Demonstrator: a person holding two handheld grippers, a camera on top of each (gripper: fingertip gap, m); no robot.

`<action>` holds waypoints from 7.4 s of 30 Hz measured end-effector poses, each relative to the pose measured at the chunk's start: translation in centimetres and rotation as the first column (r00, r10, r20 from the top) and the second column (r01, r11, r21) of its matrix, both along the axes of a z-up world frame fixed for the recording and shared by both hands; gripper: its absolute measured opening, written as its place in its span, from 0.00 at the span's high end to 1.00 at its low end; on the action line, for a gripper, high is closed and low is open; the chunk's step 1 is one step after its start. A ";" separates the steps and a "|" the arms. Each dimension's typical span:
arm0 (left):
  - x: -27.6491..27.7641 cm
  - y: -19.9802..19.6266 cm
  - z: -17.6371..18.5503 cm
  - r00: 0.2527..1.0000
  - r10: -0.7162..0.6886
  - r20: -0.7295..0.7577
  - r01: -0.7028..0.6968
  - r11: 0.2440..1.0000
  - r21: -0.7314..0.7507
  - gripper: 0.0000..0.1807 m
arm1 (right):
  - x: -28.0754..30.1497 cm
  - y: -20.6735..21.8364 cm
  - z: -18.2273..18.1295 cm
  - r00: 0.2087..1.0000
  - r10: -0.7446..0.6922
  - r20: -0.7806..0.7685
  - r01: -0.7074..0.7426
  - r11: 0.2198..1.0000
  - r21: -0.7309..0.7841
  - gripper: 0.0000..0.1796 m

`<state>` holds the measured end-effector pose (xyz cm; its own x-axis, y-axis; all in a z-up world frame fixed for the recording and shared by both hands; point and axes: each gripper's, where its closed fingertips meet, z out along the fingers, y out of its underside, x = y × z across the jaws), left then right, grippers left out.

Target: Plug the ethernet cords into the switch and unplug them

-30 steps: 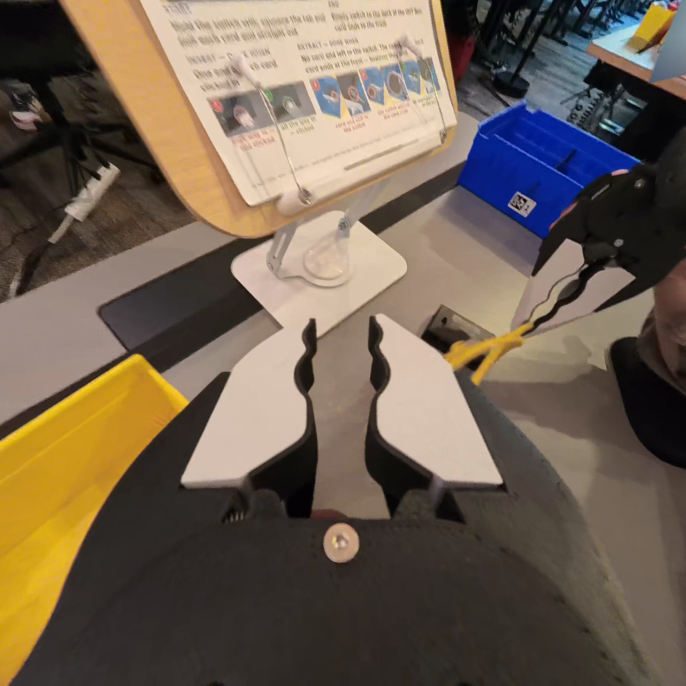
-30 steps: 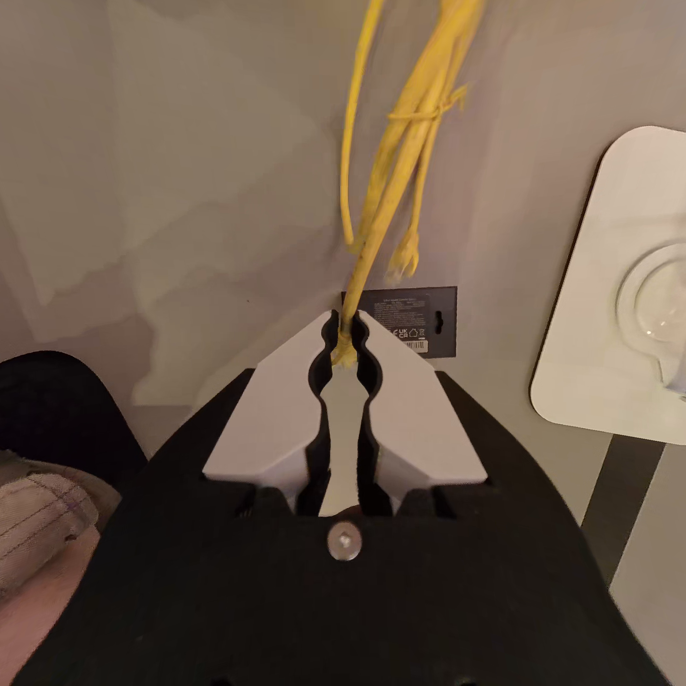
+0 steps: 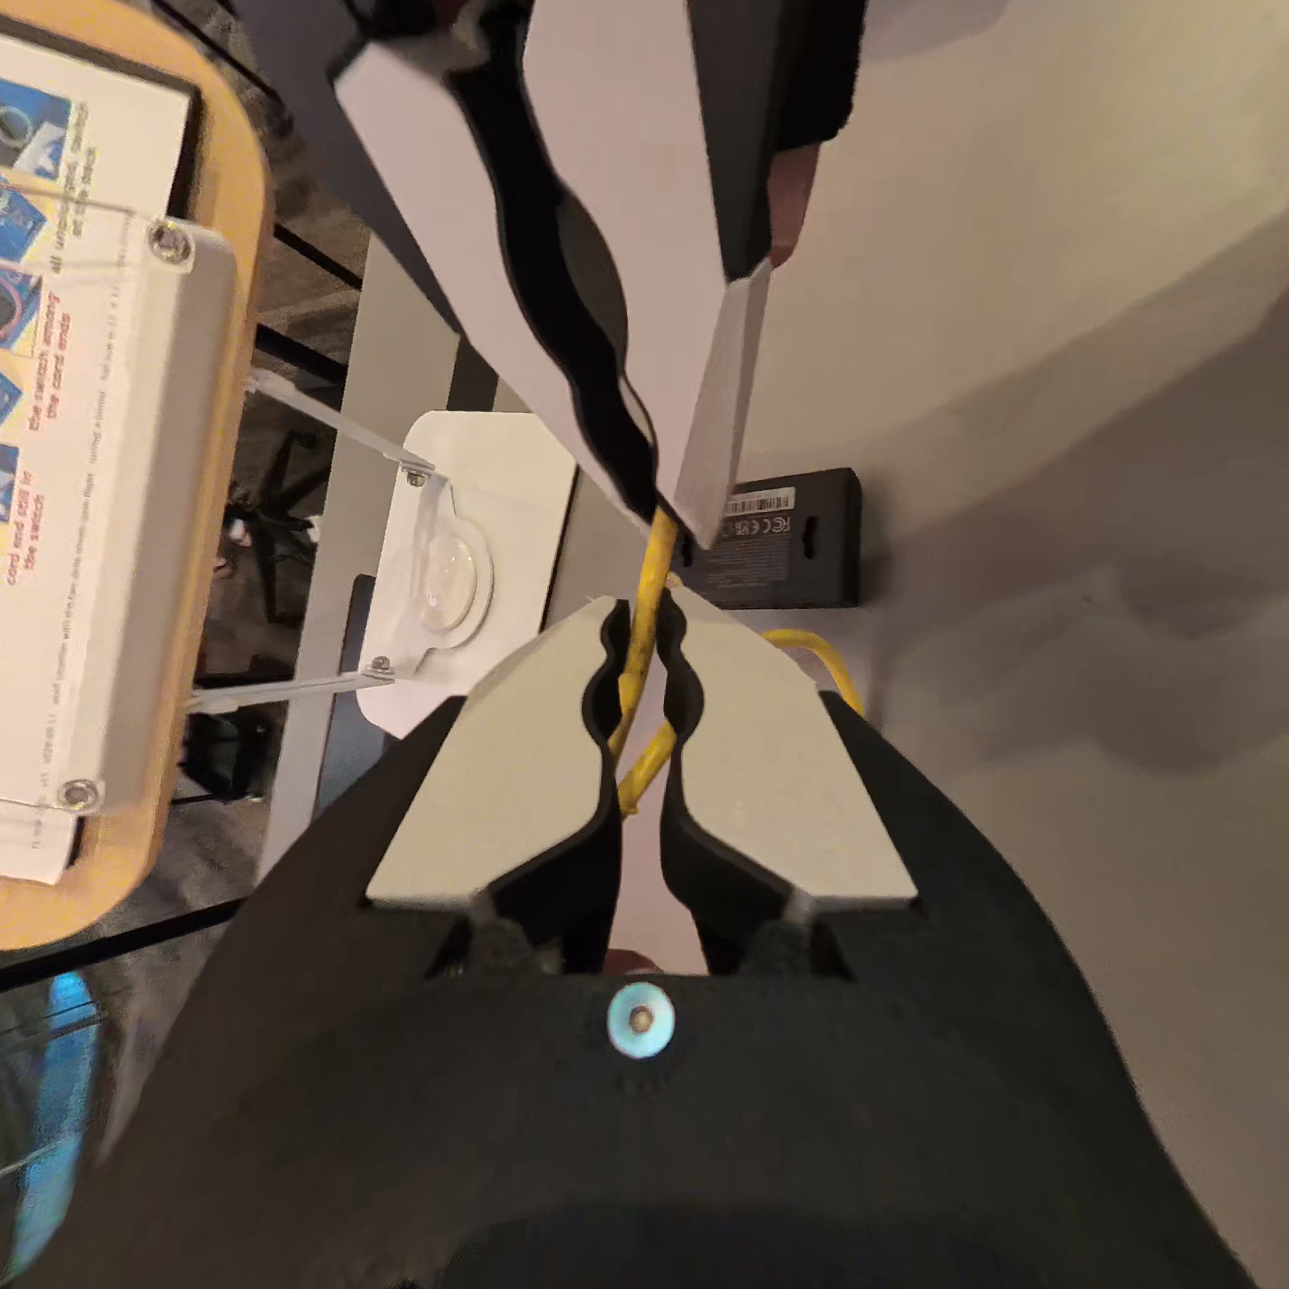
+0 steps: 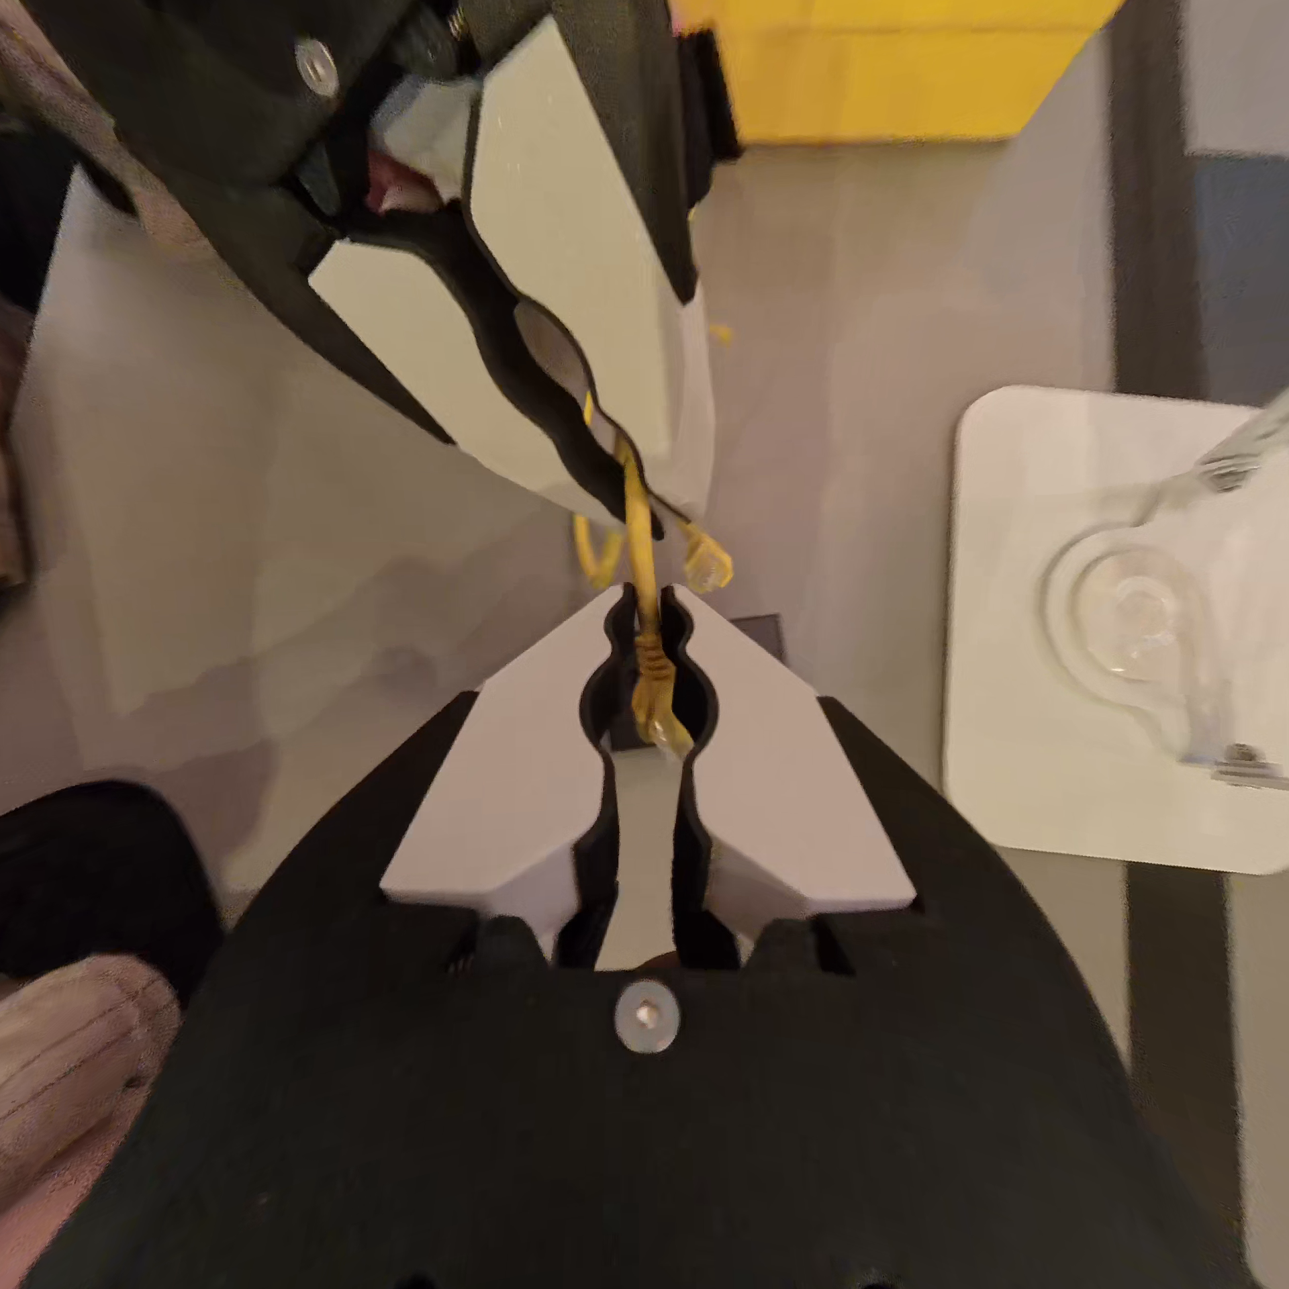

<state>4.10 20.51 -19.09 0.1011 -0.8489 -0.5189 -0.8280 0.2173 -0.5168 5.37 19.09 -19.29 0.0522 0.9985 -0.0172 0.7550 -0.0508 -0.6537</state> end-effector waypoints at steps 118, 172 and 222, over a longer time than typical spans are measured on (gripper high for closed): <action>-2.4 0.2 14.0 0.532 0.032 0.846 0.237 0.954 -0.186 0.85 | -5.0 4.3 14.2 0.979 -0.107 -0.176 0.196 0.224 0.955 0.96; -3.0 2.6 12.3 0.764 -0.015 0.645 -0.128 0.976 0.174 0.93 | -9.1 -3.6 11.6 0.979 0.198 -0.053 -0.087 0.634 0.769 0.81; -1.8 -4.0 16.8 0.779 -0.405 0.478 -0.118 0.654 0.747 0.92 | -5.1 -4.0 17.6 0.476 -0.079 -0.876 -0.422 0.853 -0.306 0.92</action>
<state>2.30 16.51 -2.27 0.4981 -0.2650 -0.8256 -0.3528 0.8079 -0.4721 0.29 15.05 -1.67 -0.4096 0.8390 -0.3581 -0.1232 -0.4399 -0.8896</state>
